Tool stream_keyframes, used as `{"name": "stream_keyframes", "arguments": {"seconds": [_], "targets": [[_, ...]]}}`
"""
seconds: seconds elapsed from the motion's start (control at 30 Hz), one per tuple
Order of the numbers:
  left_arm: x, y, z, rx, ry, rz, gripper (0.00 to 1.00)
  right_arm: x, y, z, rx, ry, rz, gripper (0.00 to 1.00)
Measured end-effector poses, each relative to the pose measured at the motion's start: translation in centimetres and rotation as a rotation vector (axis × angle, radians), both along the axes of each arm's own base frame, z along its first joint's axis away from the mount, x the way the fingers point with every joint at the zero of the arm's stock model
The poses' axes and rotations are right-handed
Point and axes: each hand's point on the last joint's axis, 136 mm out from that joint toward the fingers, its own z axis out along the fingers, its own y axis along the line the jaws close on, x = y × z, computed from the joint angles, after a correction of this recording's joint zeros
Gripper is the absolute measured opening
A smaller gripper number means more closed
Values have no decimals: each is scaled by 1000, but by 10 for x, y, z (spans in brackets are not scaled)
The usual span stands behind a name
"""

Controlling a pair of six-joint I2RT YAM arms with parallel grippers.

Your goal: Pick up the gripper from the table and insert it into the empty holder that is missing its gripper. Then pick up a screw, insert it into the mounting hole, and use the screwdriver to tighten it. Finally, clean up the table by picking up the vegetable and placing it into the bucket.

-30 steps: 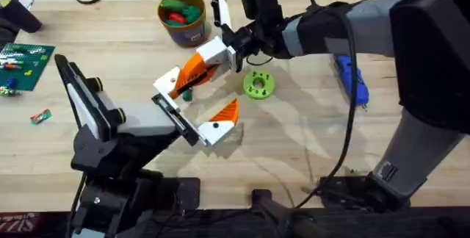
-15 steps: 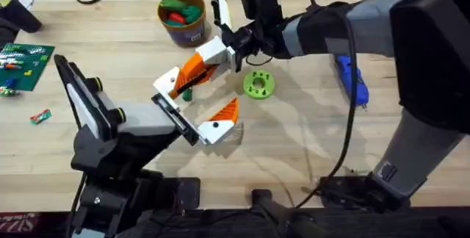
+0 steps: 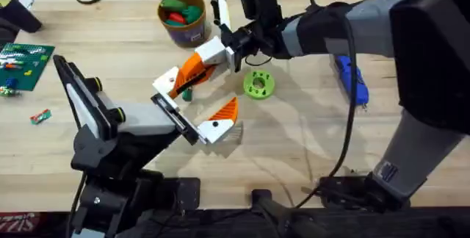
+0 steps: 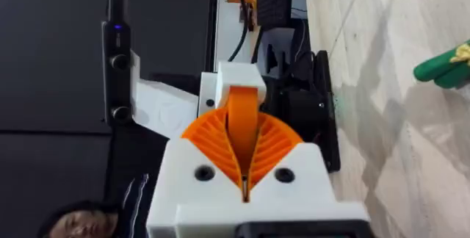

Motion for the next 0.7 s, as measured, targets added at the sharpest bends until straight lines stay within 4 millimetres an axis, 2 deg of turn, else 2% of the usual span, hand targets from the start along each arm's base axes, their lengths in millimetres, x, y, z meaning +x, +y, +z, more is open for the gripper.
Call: {"name": "stream_keyframes", "arguments": {"seconds": [0.37, 0.53, 0.63, 0.7], "targets": [[0, 0, 0, -1, 1, 2, 987, 0, 0, 0, 0, -1, -1, 11], [0, 0, 0, -1, 1, 1, 987, 0, 0, 0, 0, 1, 2, 93], [-1, -1, 0, 1, -2, -9, 987, -16, 6, 3, 8, 13, 57, 238], [0, 0, 0, 2, -2, -2, 987, -23, 10, 3, 9, 12, 76, 268]]}}
